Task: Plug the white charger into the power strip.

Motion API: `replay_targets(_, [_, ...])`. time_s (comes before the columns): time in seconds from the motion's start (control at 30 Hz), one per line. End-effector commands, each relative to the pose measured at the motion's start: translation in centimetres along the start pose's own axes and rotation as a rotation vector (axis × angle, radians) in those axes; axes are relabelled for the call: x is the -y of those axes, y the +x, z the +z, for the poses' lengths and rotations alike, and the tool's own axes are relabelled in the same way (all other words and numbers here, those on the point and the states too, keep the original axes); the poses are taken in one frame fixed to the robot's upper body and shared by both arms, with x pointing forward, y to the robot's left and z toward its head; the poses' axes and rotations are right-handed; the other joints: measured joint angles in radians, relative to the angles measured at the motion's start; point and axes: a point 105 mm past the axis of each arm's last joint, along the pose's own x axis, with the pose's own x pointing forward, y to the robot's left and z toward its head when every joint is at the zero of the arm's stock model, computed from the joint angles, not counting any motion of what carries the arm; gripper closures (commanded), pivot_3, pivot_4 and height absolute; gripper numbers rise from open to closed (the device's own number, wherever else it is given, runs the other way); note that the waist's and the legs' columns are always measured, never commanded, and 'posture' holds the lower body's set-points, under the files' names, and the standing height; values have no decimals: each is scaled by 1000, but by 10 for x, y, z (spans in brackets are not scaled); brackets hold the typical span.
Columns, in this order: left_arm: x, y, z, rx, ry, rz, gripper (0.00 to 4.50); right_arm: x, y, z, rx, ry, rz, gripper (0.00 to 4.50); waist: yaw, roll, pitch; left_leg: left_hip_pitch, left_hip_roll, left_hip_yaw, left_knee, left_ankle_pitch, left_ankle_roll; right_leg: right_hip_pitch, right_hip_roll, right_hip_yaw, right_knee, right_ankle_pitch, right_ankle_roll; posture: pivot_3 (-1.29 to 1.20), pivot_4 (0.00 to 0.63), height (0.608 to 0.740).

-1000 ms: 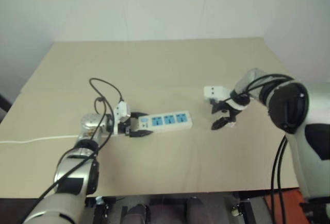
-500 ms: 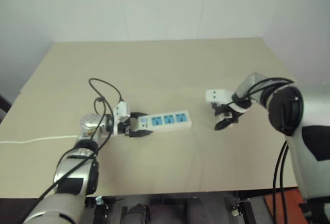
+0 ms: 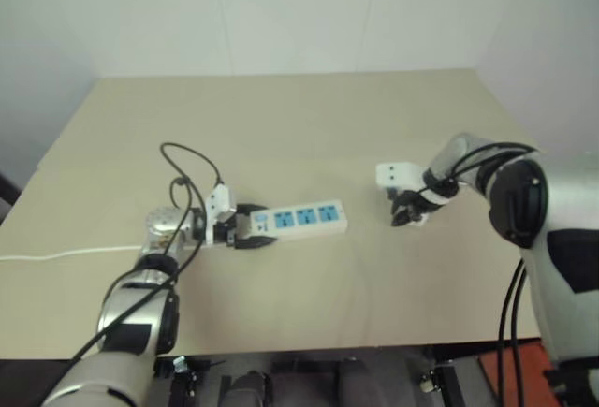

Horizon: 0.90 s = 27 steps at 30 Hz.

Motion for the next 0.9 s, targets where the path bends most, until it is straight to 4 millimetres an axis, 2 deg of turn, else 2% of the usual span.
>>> replay_targets(0.03, [6,3,-4,-26,13,-45,1213,19,-28,35,226,222,-108,3376,-1,0,0,0,0,0,0,0,0,0,0,0,0,0,0,0,150,740])
replay_targets(0.1, [8,5,-3,-29,24,-62,1213,24,-32,42,312,309,-128,3376,3,0,0,0,0,0,-1,0,0,0,0,0,0,0,0,0,150,740])
replay_targets(0.23, [10,10,0,-3,30,-84,1213,28,-33,53,639,243,-203,3376,17,-1,-1,0,0,-2,0,-3,5,5,0,-1,-4,0,0,0,150,740])
replay_targets(0.3, [11,12,2,11,33,-95,1213,26,-35,60,775,208,-227,3376,16,-1,-1,1,0,-3,0,-3,5,9,1,-3,-10,0,0,0,150,740])
replay_targets(0.43, [15,15,6,40,34,-127,1213,24,-35,74,994,247,-248,3376,9,-1,0,0,-1,-3,0,-3,5,12,0,-3,-16,0,0,0,150,740])
replay_targets(0.57, [17,17,7,51,36,-146,1213,10,-29,88,1205,229,-229,3376,7,-1,0,1,0,-4,-1,-3,6,15,0,-6,-20,0,0,0,150,740])
replay_targets(0.73, [19,20,8,53,40,-159,1213,-10,-12,98,1310,223,-136,3376,4,-2,0,0,-1,-6,-1,-3,6,17,0,-7,-23,0,0,0,150,740])
replay_targets(0.87, [18,21,10,52,43,-166,1213,-25,6,111,1320,375,110,3376,2,-2,0,0,-1,-6,-1,-4,6,17,0,-7,-24,0,0,0,150,740])
replay_targets(0.9, [18,22,11,52,47,-170,1213,-28,9,113,1322,381,127,3376,3,-2,0,1,-1,-7,-1,-4,6,18,0,-8,-24,0,0,0,150,740])
